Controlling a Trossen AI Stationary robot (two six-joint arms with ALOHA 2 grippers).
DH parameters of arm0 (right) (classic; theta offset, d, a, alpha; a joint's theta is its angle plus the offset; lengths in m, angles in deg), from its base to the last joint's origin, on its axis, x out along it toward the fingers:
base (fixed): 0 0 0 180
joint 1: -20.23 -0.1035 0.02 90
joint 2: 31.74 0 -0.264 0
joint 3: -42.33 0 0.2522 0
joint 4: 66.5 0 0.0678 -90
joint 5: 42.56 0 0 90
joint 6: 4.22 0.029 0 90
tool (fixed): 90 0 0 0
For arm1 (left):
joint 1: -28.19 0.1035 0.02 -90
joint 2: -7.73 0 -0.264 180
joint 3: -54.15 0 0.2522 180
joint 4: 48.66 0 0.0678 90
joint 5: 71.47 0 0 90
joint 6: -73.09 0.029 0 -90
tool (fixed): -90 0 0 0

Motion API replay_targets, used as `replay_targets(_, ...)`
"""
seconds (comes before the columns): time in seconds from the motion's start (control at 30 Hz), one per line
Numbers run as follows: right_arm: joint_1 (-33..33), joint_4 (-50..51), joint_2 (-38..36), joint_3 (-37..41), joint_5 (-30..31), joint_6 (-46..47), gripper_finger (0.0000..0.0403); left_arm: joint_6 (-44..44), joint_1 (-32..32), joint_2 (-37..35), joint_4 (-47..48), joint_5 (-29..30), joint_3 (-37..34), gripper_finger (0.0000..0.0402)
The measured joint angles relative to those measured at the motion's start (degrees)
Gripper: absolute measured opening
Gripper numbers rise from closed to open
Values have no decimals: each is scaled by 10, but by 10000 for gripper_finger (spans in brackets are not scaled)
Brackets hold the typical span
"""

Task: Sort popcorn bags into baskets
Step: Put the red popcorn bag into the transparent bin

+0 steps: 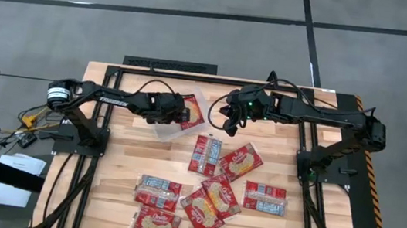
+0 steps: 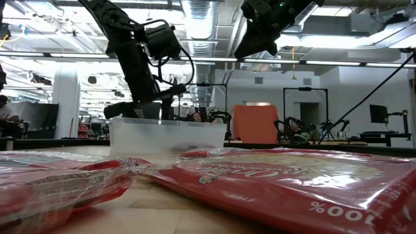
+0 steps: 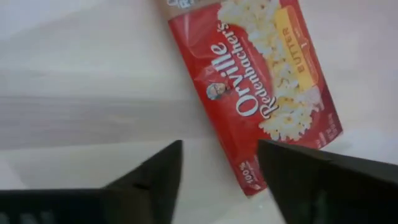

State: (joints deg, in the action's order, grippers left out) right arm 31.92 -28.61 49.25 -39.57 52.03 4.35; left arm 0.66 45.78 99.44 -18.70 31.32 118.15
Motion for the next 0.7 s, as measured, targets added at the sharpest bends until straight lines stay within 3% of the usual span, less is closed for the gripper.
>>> replay_targets(0.23, -1, 3, 0, 0, 0, 0, 59, 13, 3, 3, -21, 21, 0, 13)
replay_targets(0.53, -3, 0, 0, 0, 0, 0, 59, 13, 8, 28, 6, 10, 2, 2)
replay_targets(0.7, -28, -55, 40, 1, -1, -28, 59, 8, 8, 25, 9, 26, 0, 0)
